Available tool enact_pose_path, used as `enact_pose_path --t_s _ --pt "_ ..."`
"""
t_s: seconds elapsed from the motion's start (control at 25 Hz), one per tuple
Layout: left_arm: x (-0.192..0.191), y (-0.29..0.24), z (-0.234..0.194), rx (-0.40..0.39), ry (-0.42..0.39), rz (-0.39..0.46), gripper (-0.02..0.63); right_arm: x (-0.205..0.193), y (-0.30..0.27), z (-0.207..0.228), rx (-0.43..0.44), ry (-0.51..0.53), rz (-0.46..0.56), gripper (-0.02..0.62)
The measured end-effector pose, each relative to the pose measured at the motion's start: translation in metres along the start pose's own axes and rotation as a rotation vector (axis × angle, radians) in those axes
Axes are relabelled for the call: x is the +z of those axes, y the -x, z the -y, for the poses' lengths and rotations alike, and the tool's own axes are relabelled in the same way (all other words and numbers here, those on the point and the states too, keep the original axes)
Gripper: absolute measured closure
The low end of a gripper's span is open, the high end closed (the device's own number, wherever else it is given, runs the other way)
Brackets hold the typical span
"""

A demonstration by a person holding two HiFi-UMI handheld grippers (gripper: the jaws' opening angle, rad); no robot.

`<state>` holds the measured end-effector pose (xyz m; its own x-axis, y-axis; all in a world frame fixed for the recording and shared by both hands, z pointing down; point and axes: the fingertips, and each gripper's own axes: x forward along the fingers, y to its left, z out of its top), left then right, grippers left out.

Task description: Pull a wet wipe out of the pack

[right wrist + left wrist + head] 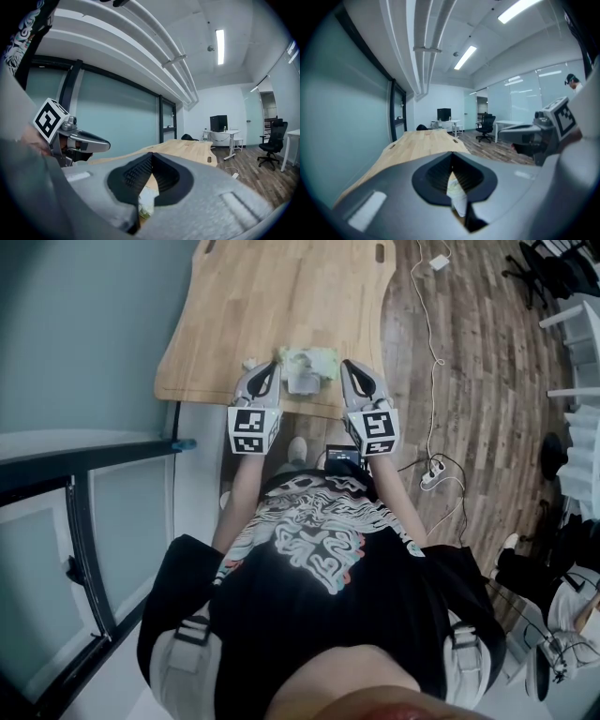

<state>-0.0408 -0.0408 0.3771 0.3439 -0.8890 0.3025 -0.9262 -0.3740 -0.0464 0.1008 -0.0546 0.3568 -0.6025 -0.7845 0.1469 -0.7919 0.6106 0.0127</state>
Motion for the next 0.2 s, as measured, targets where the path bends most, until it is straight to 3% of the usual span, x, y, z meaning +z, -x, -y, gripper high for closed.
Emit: enact_pose_path --t_s 0.2 --pt "-0.0018 -0.0017 0.0030 0.017 0.004 -0.002 0.617 -0.0038 0.0041 0.0075 0.002 -0.004 -0.007 0.597"
